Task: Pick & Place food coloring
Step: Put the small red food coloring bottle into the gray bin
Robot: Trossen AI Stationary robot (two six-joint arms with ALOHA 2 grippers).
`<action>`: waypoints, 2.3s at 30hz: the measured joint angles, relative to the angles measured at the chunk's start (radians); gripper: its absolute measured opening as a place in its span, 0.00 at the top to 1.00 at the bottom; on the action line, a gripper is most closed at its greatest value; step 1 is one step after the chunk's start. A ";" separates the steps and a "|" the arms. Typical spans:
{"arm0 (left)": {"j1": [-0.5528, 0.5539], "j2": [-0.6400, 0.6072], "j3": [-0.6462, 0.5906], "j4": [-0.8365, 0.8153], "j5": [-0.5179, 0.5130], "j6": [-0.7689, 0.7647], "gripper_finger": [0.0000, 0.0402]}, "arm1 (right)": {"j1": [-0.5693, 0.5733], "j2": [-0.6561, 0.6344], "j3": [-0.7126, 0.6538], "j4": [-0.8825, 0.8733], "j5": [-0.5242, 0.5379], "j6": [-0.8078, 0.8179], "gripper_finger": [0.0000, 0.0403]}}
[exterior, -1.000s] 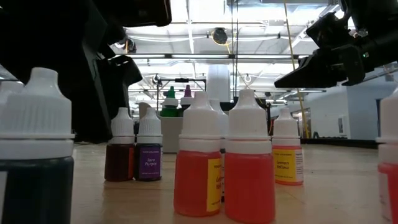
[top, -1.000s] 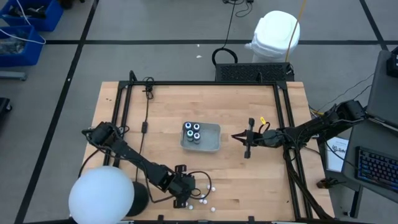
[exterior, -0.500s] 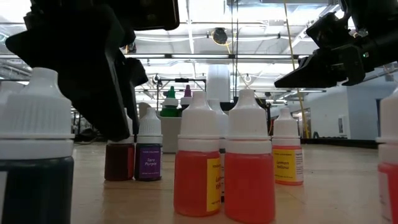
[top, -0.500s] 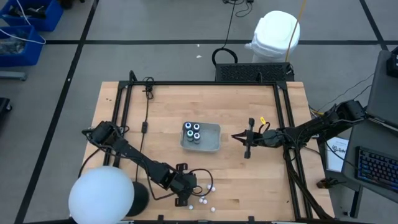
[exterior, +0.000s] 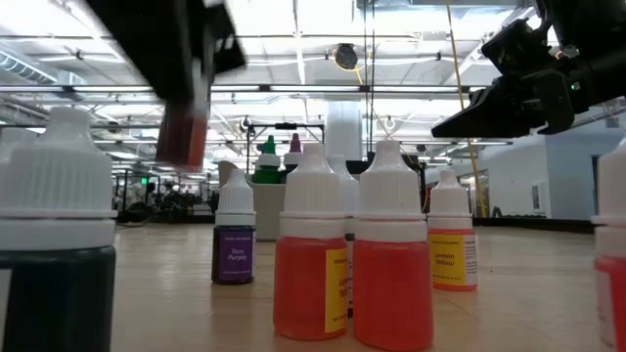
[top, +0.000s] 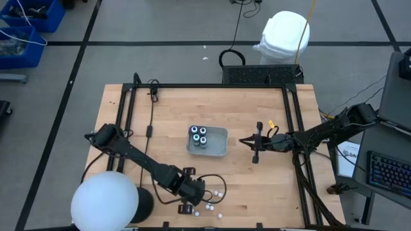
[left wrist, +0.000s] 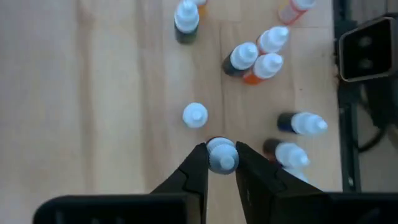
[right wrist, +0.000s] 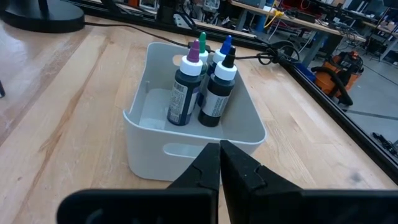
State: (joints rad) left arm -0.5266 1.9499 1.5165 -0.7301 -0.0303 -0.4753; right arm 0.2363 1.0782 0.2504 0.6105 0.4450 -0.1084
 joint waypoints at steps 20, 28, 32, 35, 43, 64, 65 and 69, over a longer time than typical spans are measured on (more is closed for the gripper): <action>0.411 -0.001 0.505 -0.312 -0.173 0.526 0.85 | 0.000 0.000 0.000 -0.003 0.000 0.000 0.99; 0.529 0.001 0.222 -0.093 -0.065 0.533 0.85 | 0.000 0.000 0.000 -0.037 0.000 -0.012 0.99; 0.531 0.001 0.166 -0.005 -0.063 0.544 0.85 | 0.000 0.000 0.000 -0.039 0.000 -0.031 0.99; 0.529 0.007 0.156 0.034 -0.065 0.535 0.85 | 0.000 0.000 0.000 -0.038 0.000 -0.034 0.99; 0.525 0.113 0.151 0.086 -0.079 0.513 0.85 | 0.000 0.000 0.000 -0.025 0.000 -0.024 0.99; 0.554 0.226 0.152 0.137 -0.066 0.492 0.85 | 0.000 0.000 0.000 -0.025 0.000 -0.036 0.99; 0.554 0.226 0.152 0.141 -0.067 0.492 0.84 | 0.000 0.000 0.000 -0.025 0.000 -0.036 0.99; 0.554 0.228 0.153 0.140 -0.066 0.492 0.81 | 0.000 0.000 0.000 -0.024 0.000 -0.037 0.99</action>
State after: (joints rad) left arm 0.0277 2.1777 1.6691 -0.5901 -0.0963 0.0170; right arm 0.2361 1.0779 0.2504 0.5861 0.4446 -0.1452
